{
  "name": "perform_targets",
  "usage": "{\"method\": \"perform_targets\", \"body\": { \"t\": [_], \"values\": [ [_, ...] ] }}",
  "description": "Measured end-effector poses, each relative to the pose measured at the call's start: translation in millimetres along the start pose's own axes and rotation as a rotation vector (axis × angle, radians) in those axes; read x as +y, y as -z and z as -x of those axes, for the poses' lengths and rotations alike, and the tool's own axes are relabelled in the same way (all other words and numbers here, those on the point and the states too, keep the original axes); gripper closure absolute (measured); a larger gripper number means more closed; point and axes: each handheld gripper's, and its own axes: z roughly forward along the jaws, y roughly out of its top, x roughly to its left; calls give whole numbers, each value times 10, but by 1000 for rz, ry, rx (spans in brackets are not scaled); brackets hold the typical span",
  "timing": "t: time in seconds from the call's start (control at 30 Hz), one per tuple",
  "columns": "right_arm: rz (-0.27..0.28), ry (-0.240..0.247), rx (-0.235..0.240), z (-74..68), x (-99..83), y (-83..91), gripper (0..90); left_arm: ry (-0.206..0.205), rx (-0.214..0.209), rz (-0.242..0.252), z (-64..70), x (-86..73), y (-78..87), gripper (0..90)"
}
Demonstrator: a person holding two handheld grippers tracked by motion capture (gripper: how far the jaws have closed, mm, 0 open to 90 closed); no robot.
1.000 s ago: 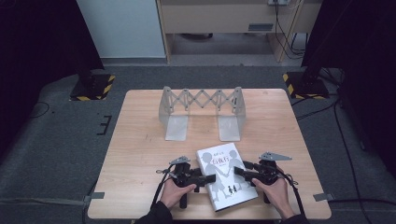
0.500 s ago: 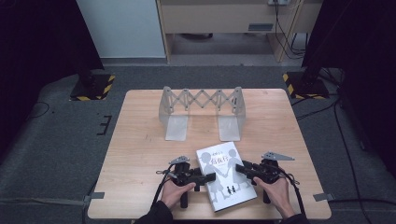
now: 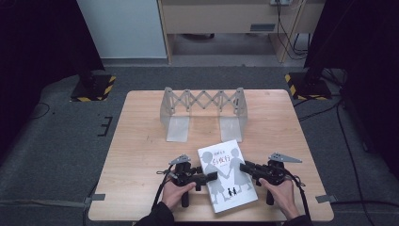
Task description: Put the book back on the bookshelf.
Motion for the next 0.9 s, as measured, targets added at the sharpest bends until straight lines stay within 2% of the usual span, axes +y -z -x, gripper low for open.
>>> {"method": "perform_targets", "body": {
  "t": [0.1,0.17,0.3,0.43,0.6,0.67,0.7,0.77,0.87,0.9],
  "values": [
    [3,-4,24,-3,2,-9,674,7,-38,18,5,1,-37,249],
    [7,9,26,-28,11,-6,675,-3,-28,23,23,16,-35,252],
    [12,15,19,-28,15,-8,679,8,-10,38,12,22,-82,234],
    [8,14,22,-17,20,-11,680,14,-20,45,-2,37,-113,228],
    [13,13,39,-18,26,-9,685,47,-57,68,-5,52,-144,277],
    [9,8,65,-34,29,-26,693,41,-63,73,13,40,-157,274],
    [8,14,59,-41,35,-25,693,55,-72,74,9,49,-145,289],
    [3,11,65,-37,47,-22,692,59,-69,81,15,63,-125,312],
    [3,21,65,-36,60,-26,685,93,-73,95,27,87,-92,361],
    [4,28,65,-36,66,-24,681,89,-73,94,33,97,-83,372]
  ]
}}
